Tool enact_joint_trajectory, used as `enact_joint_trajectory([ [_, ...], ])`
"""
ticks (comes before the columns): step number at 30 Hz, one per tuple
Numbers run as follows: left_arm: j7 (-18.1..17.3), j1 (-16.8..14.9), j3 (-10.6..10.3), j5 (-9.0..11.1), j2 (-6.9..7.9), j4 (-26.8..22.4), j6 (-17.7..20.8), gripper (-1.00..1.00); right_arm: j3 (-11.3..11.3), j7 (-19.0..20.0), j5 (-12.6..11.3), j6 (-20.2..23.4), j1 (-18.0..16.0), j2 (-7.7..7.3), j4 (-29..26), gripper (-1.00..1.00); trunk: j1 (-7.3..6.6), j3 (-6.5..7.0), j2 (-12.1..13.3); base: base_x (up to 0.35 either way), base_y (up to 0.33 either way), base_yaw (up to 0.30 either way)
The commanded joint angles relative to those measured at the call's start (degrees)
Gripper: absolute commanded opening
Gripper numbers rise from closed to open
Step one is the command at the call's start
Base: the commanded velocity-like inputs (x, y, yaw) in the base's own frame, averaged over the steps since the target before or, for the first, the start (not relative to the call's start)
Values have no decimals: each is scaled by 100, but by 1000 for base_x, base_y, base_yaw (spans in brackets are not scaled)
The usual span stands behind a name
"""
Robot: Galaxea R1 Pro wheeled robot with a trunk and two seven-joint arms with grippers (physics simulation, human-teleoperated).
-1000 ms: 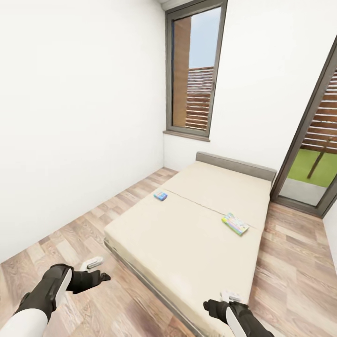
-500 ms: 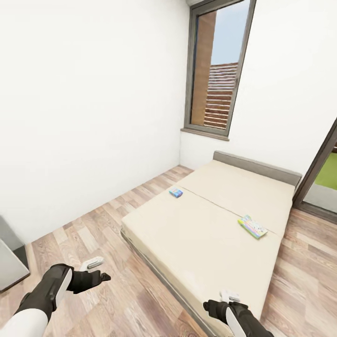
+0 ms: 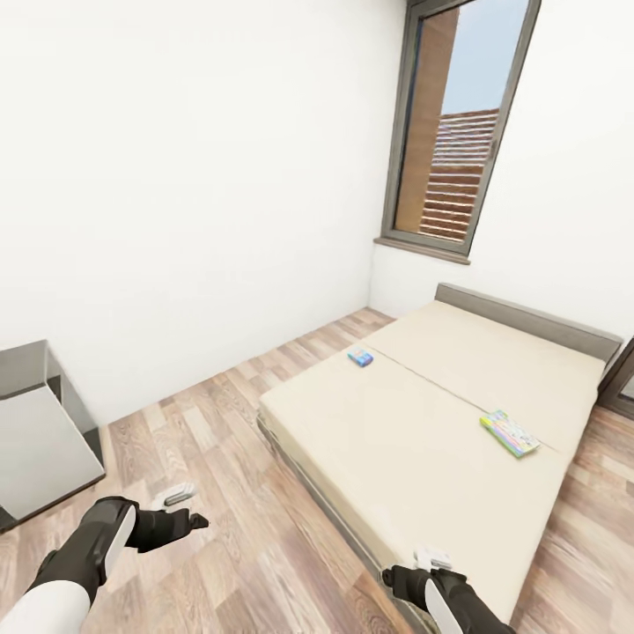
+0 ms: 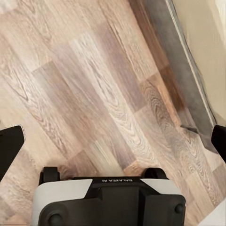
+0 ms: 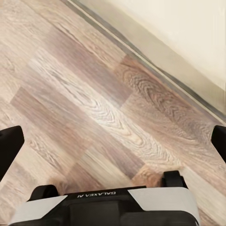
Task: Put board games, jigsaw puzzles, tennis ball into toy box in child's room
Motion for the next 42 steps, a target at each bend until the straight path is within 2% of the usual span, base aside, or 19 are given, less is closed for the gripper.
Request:
enact_joint_trajectory([
  [1, -33, -6, 19, -27, -4, -3, 29, 100, -19, -22, -48, 30, -1, 5, -13, 100, 2, -19, -13, -114, 0, 243],
  [42, -24, -6, 14, -27, -10, -3, 29, 100, -10, -26, -48, 22, -2, 13, 13, 100, 2, -279, -13, -9, 0, 226],
])
